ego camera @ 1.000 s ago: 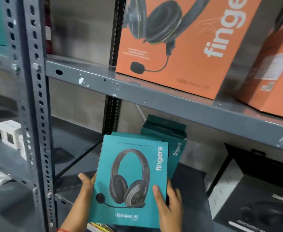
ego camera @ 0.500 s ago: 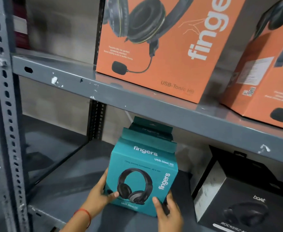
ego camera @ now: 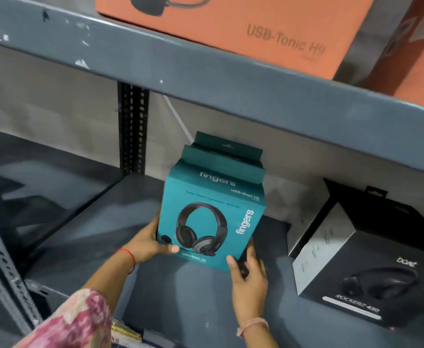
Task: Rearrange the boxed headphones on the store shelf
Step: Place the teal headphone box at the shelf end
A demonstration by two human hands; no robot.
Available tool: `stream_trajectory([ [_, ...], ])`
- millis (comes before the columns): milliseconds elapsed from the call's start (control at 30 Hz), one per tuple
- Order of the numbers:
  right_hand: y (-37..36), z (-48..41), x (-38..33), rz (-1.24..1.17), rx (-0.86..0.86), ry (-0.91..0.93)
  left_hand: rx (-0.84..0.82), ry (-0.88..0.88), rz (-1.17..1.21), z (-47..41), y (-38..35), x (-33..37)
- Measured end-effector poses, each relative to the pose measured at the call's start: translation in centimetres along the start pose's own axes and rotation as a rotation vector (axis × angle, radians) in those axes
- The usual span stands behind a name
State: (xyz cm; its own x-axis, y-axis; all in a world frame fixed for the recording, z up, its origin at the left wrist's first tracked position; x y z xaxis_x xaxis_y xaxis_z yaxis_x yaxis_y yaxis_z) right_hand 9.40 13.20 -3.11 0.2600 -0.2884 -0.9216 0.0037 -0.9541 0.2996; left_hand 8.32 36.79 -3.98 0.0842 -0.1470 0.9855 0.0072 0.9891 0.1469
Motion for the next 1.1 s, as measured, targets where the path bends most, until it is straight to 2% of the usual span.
stream_trajectory([
  [167,0.1,-2.4,1.4,0.016,-0.199,-0.065,-0.216,0.155,-0.299,-2.2,1.4,-1.8],
  [233,-0.1,-4.3,2.1,-0.024,-0.339,-0.119,-0.283,0.196,-0.323,-3.2,1.6,-2.2],
  [367,-1.3,-5.8,3.6,-0.175,-0.556,-0.275,-0.241,0.204,-0.243,-4.1,1.1,-1.9],
  [400,-1.4,-5.7,3.5,-0.182,-0.565,-0.289,-0.220,0.188,-0.240,-4.0,0.9,-1.5],
  [533,-0.9,-4.9,3.1,-0.194,-0.414,-0.248,-0.196,0.103,-0.102,-2.8,0.0,-0.3],
  [700,-0.2,-0.9,2.5,-0.100,-0.321,-0.212,-0.149,0.069,-0.089,1.3,0.1,-0.4],
  [1100,0.1,3.3,1.7,-0.105,-0.298,-0.196,-0.136,0.119,-0.075,5.0,-0.3,-1.2],
])
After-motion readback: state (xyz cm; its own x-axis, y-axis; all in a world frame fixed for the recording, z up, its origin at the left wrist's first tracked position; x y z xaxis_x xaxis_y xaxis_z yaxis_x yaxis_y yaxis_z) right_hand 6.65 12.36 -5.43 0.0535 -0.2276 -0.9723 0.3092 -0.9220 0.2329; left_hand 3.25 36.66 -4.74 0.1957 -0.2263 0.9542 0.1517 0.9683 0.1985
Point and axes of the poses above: each hand's wrist, its own z-axis away from the middle knuckle, its own y-axis out of the back of the hand, x = y × z, the point moved 5 cm from there along -z, towards the middle knuckle, and after that the axes turned 5 degrees about -x, right-handed, at the moved point
